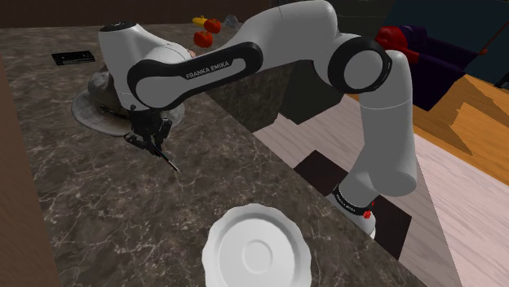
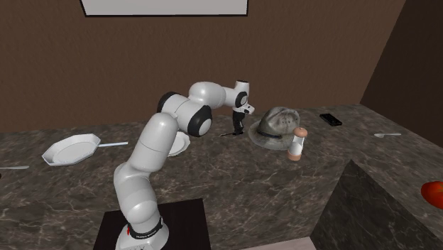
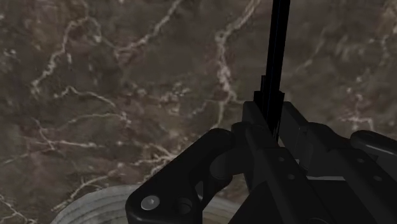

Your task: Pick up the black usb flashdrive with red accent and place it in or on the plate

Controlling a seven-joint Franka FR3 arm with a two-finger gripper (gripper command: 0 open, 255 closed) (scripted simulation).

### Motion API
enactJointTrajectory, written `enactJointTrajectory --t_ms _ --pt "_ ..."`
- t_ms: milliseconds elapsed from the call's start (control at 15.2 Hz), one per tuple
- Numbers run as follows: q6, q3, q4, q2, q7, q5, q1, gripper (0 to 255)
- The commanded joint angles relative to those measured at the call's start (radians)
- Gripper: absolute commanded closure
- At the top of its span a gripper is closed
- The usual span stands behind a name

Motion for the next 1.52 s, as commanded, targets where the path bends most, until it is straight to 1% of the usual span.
enactJointTrajectory --t_ms 0,132,198,264,858,1386,1452 --pt "-0.003 -0.006 -0.003 0.006 -0.002 -0.003 -0.005 255" --pt "-0.007 -0.008 0.011 0.016 -0.005 -0.005 -0.004 255" --pt "-0.003 -0.008 -0.005 0.004 -0.010 -0.002 -0.012 255" --pt "-0.003 -0.005 -0.004 0.006 0.005 -0.003 0.000 255" --pt "-0.104 0.004 0.067 -0.028 -0.004 0.011 0.001 255" --pt "-0.201 0.009 0.151 -0.042 -0.011 0.018 0.009 255" --pt "-0.176 0.017 0.084 -0.084 0.000 0.029 0.002 255"
